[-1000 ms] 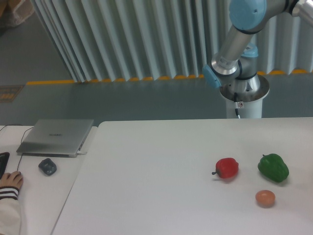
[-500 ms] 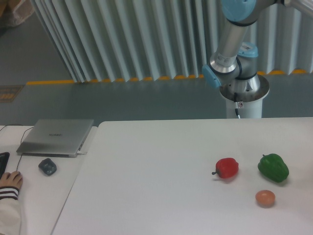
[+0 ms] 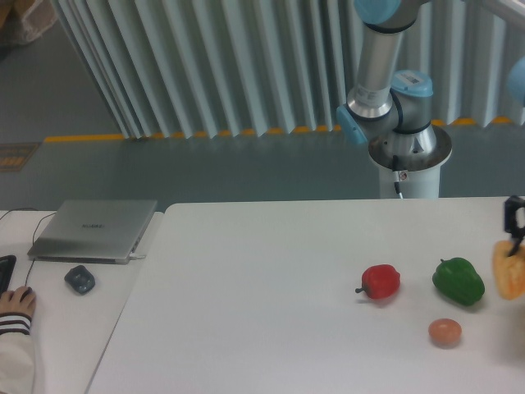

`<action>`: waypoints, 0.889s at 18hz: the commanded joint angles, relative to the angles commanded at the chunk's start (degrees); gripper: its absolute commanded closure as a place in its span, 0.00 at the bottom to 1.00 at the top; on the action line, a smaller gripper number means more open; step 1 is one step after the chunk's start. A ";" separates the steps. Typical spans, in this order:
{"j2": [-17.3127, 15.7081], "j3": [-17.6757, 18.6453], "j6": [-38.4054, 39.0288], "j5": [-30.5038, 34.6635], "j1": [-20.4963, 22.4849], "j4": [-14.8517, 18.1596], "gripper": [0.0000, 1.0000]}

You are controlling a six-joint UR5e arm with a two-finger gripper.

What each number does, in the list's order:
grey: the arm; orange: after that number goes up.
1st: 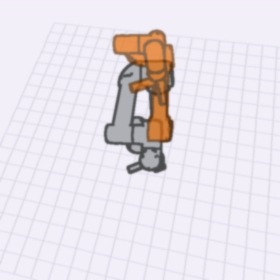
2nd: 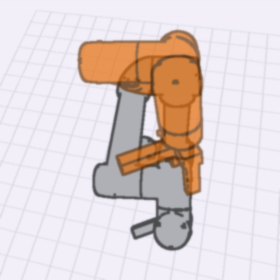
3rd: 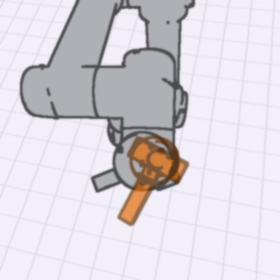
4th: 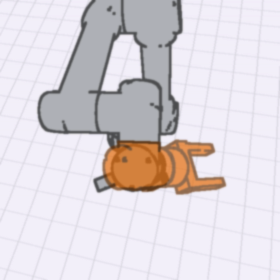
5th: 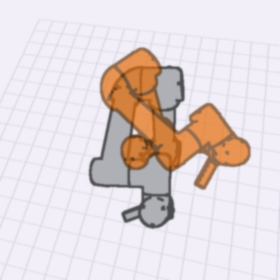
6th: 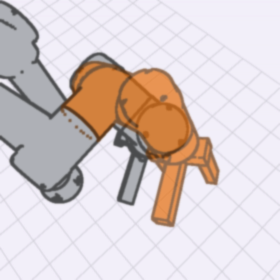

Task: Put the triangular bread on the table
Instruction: 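Carry the held triangular bread slice in and lower it toward the table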

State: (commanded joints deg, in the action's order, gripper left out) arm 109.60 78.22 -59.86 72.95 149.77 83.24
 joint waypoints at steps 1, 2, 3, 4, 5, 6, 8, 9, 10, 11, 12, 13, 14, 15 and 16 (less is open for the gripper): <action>0.09 0.00 0.70 0.00 -0.09 -0.53 0.56; 0.18 0.09 2.71 -0.09 -0.61 -1.66 0.56; 0.35 0.09 5.77 0.09 -1.75 -3.59 0.56; 0.70 0.44 8.94 0.52 -2.89 -5.96 0.56; 1.23 0.70 11.14 0.70 -3.86 -8.07 0.56; 1.67 0.88 13.08 1.92 -5.44 -10.01 0.56; 2.55 0.88 14.67 4.82 -7.29 -12.30 0.56; 3.51 0.62 17.38 8.84 -8.60 -15.01 0.56; 4.04 0.70 18.45 11.40 -9.57 -16.08 0.56; 4.22 0.88 18.63 12.56 -10.89 -16.44 0.56; 4.92 1.66 18.55 12.48 -11.77 -16.44 0.56; 5.44 2.71 18.29 12.74 -13.26 -16.44 0.56; 6.84 2.81 18.72 13.01 -14.58 -16.35 0.56; 7.29 3.68 18.72 13.96 -15.90 -16.53 0.56; 7.56 3.78 18.99 15.11 -16.52 -16.70 0.56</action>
State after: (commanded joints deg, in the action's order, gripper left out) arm 117.16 82.00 -40.87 88.05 133.25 66.53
